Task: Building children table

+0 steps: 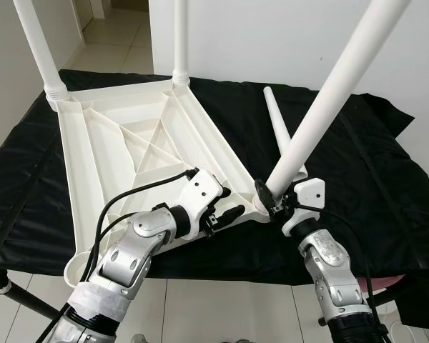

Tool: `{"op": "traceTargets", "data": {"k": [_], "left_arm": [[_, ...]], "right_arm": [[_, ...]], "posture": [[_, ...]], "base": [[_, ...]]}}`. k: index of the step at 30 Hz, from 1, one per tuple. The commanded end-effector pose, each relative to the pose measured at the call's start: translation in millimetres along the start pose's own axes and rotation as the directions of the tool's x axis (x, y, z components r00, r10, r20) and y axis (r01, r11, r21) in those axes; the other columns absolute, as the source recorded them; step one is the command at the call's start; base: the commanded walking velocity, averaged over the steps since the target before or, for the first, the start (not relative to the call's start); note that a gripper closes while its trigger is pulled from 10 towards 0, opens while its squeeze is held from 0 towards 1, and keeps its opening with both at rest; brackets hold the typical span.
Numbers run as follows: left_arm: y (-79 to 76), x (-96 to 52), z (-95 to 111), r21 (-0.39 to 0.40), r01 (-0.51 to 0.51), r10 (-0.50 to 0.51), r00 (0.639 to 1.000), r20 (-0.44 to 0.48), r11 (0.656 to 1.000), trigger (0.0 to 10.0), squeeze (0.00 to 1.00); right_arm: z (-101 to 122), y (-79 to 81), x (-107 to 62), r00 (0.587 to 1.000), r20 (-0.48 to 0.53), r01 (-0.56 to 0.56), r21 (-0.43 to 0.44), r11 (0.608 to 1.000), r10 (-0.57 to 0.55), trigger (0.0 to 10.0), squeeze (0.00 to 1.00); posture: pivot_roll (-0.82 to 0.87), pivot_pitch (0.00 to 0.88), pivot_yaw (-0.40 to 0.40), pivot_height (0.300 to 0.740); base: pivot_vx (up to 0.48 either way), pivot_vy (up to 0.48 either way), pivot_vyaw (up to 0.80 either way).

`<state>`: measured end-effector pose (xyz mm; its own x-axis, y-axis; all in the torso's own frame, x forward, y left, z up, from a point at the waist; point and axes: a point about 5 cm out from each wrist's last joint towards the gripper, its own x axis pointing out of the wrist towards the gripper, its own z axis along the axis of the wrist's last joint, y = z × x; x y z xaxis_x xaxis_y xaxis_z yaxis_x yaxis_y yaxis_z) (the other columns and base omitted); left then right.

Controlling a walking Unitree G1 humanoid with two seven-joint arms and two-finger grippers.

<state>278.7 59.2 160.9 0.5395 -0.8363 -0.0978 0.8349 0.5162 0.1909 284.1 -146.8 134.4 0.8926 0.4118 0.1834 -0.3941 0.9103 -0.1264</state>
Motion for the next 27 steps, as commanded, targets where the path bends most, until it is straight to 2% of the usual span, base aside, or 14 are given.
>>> {"op": "traceTargets", "data": {"k": [1,4,8,9,16,20,22,23,24,25,27], "left_arm": [[2.7,-0.1,1,0.005,-0.051,0.052,0.999,-0.008,0.999,10.0,0.00],[3.3,-0.1,2,0.004,-0.052,0.052,0.999,-0.007,0.999,10.0,0.00],[4.5,0.3,3,0.000,-0.052,0.052,0.999,-0.004,0.999,10.0,0.00],[5.7,0.2,5,0.003,-0.053,0.053,0.999,-0.003,0.999,10.0,0.00],[7.3,-0.5,7,0.007,-0.056,0.056,0.998,-0.002,0.998,10.0,0.00],[7.3,-0.7,8,0.008,-0.055,0.055,0.998,-0.001,0.998,10.0,0.00],[8.6,-1.1,9,0.011,-0.058,0.058,0.998,0.000,0.998,10.0,0.00],[8.6,-1.1,9,0.011,-0.058,0.058,0.998,0.000,0.998,10.0,0.00],[9.3,-1.2,10,0.012,-0.060,0.060,0.998,0.002,0.998,10.0,0.00],[9.3,-1.2,10,0.012,-0.060,0.060,0.998,0.002,0.998,10.0,0.00],[10.0,-1.1,10,0.014,-0.061,0.061,0.998,0.004,0.998,10.0,0.00]], "right_arm": [[-10,3.8,-4.6,0.999,-0.043,-0.031,0.010,0.999,0.031,10.0,0.00],[-11,1.8,-5.5,0.998,-0.051,-0.036,-0.005,0.999,0.036,10.0,0.00],[-18,-0.3,-6.7,0.993,-0.082,-0.086,-0.042,0.995,0.082,10.0,0.00],[-18,0.5,-5.0,0.988,-0.092,-0.127,-0.072,0.989,0.120,10.0,0.00],[-22,2.1,-4.0,0.979,-0.115,-0.183,-0.106,0.977,0.171,10.0,0.00],[-24,2.4,-3.8,0.976,-0.125,-0.190,-0.093,0.977,0.177,10.0,0.00],[-28,2.0,-3.8,0.977,-0.143,-0.160,-0.021,0.987,0.156,10.0,0.00],[-28,2.0,-3.8,0.977,-0.143,-0.160,-0.021,0.987,0.156,10.0,0.00],[-30,1.3,-3.3,0.979,-0.148,-0.138,0.024,0.990,0.140,10.0,0.00],[-30,1.3,-3.3,0.979,-0.148,-0.138,0.024,0.990,0.140,10.0,0.00],[-31,-0.5,-1.9,0.980,-0.163,-0.099,0.082,0.992,0.111,10.0,0.00]], "posture": [[0.03,0.020,-0.054,0.740],[0.03,0.026,-0.049,0.740],[0.03,0.033,-0.044,0.740],[0.04,0.041,-0.036,0.740],[0.04,0.043,-0.035,0.740],[0.04,0.043,-0.035,0.740],[0.05,0.042,-0.036,0.740],[0.05,0.042,-0.036,0.740],[0.05,0.042,-0.036,0.740],[0.05,0.042,-0.036,0.740],[0.05,0.043,-0.035,0.740]], "base": [[0.000,0.000,0.00],[0.000,0.000,0.00],[0.000,0.000,0.00],[0.000,0.000,0.00],[0.000,0.000,0.00],[0.000,0.000,0.00],[0.000,0.000,0.00],[0.000,0.000,0.00],[0.000,0.000,0.00],[0.000,0.000,0.00],[0.000,0.000,0.00]]}}
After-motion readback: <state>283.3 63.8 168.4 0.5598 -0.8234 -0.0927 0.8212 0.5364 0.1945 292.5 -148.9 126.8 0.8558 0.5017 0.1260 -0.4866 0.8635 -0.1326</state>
